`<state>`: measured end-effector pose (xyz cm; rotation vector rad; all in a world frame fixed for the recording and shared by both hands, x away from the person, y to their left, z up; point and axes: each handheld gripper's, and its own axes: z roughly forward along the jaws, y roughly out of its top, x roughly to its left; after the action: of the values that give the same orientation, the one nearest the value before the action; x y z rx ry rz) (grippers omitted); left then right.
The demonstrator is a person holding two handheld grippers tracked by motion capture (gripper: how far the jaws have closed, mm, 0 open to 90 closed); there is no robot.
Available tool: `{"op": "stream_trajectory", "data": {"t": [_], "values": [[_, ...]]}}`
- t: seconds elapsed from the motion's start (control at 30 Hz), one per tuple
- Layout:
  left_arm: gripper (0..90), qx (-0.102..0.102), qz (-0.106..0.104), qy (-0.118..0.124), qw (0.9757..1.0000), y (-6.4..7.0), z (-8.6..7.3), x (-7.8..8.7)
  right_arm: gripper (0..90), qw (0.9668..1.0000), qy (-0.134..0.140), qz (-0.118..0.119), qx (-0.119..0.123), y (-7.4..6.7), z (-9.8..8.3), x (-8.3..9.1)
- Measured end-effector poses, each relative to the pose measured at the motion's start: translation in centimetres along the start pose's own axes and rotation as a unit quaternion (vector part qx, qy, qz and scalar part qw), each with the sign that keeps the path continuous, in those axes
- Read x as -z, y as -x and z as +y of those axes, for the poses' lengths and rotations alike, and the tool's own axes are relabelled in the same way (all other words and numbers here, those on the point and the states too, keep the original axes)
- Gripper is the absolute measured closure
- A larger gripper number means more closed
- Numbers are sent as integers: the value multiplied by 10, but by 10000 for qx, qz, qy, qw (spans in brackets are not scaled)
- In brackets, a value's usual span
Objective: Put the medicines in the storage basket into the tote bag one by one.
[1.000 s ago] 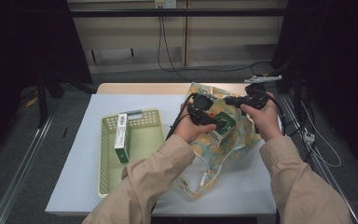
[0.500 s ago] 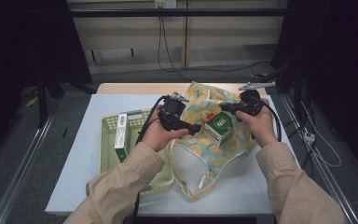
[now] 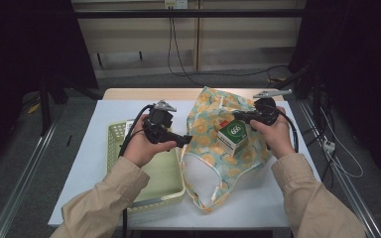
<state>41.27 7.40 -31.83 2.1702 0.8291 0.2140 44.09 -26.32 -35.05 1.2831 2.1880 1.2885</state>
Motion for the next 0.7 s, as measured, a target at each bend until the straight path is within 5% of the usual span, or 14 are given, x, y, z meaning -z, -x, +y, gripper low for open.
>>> {"op": "stream_trajectory", "data": {"t": [0.33, 0.7], "values": [[116, 12, 341, -151, 9993, -21, -19, 21, 900, 10000, -33, 0, -4, 0, -3, -2], [122, 283, 643, -167, 9974, -49, -44, 38, 900, 10000, -29, 12, 3, -2, -4, -5]]}}
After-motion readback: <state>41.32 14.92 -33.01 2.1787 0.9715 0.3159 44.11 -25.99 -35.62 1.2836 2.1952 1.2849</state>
